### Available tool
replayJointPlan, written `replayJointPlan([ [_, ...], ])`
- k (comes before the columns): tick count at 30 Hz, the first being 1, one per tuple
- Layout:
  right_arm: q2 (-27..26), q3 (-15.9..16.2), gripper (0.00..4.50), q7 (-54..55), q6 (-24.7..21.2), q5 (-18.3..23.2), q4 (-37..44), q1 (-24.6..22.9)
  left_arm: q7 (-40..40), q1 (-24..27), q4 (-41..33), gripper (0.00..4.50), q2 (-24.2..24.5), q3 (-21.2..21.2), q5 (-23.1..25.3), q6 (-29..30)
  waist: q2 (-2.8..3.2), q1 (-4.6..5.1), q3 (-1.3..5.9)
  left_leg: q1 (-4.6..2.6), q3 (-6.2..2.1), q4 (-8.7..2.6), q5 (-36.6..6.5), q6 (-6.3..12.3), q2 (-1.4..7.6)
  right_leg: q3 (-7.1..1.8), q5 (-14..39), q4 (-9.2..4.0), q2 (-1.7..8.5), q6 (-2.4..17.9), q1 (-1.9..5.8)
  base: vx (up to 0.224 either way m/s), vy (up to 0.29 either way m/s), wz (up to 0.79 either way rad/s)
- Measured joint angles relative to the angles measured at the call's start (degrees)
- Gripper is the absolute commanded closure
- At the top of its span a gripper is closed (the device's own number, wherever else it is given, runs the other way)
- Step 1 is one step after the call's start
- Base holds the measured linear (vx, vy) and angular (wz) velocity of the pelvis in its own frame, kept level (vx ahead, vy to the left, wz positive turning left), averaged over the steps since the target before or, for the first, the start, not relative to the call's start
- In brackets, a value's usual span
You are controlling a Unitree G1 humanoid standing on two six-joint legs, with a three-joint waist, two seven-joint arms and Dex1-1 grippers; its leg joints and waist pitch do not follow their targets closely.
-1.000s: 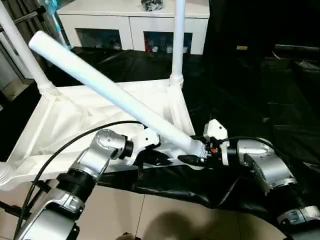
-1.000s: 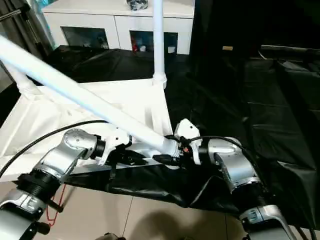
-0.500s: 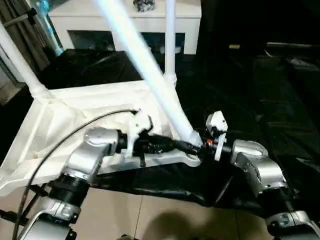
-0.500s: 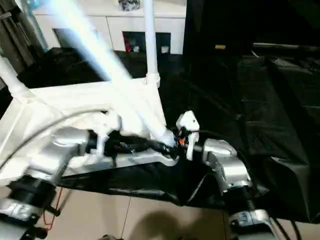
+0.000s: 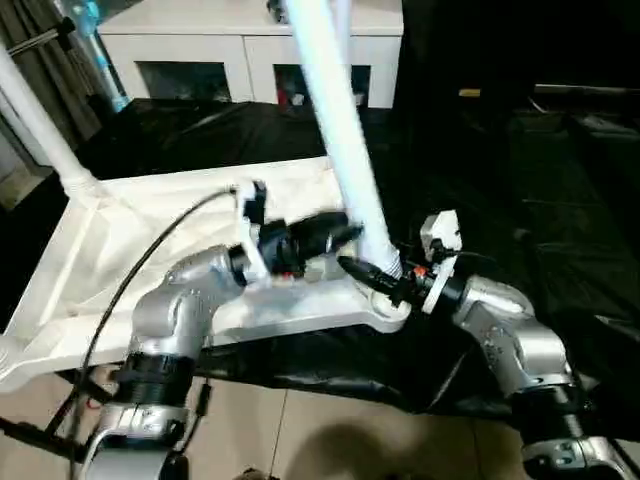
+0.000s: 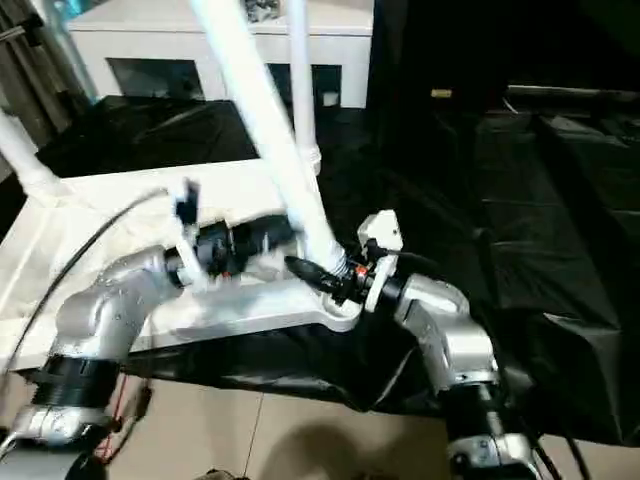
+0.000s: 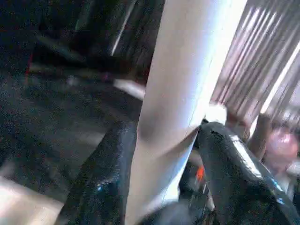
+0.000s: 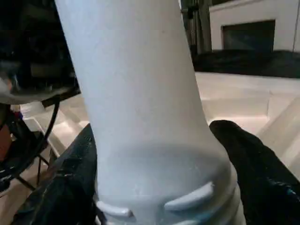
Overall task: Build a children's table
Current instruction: Insert table leg to table base
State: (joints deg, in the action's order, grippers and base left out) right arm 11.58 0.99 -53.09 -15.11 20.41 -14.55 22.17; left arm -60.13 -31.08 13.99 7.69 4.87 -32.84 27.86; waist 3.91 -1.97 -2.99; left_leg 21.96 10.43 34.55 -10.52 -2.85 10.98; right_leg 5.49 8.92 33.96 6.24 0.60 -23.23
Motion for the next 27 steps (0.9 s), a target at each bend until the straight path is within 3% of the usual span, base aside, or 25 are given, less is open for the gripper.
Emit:
replayJointPlan([
  [1,0.1,0.0,1.44,0.0,-0.4,0.1,0.7,0.0,0.4,-0.8,0.0,1.78,-0.4,0.4,-0.9,0.6,-0.23,0.00,-0.07,0.01,0.00,-0.01,0.0,0.00,0.00,0.00,0.0,0.02,0.00,0.0,-0.01,0.000,0.000,0.00],
  [2,0.1,0.1,1.46,0.0,-0.9,0.2,1.3,-0.1,0.9,-1.5,-0.3,1.49,-1.0,0.4,-1.5,1.0,-0.40,-0.15,-0.04,0.01,-0.02,-0.01,0.0,0.00,0.02,0.04,0.0,0.01,0.00,0.0,-0.01,0.000,0.000,0.00],
  [10,0.1,2.2,1.47,-1.8,-4.8,2.3,4.9,-1.9,0.2,-1.5,-0.7,1.38,-2.3,-3.2,-1.2,1.7,-0.34,-0.18,-0.03,0.06,-0.01,0.00,0.0,0.01,0.00,-0.01,0.2,-0.03,0.00,-0.2,-0.01,0.000,0.000,0.00],
  [17,1.2,2.2,1.47,-3.7,-8.5,5.2,8.2,-2.7,0.8,-1.4,-2.4,1.99,-2.8,-2.4,-4.3,5.4,-0.09,-0.11,0.00,0.04,-0.01,0.00,0.0,0.00,0.01,-0.01,0.2,-0.02,-0.01,-0.3,-0.01,0.000,0.000,0.00],
  [27,2.2,2.8,1.68,-6.3,-12.3,8.7,11.7,-4.3,0.9,-0.9,-3.0,2.34,-2.4,-1.2,-6.9,9.0,0.00,-0.26,0.02,0.04,-0.03,0.00,0.0,0.00,-0.01,-0.01,0.2,0.00,0.01,-0.3,0.02,0.000,0.000,0.00],
])
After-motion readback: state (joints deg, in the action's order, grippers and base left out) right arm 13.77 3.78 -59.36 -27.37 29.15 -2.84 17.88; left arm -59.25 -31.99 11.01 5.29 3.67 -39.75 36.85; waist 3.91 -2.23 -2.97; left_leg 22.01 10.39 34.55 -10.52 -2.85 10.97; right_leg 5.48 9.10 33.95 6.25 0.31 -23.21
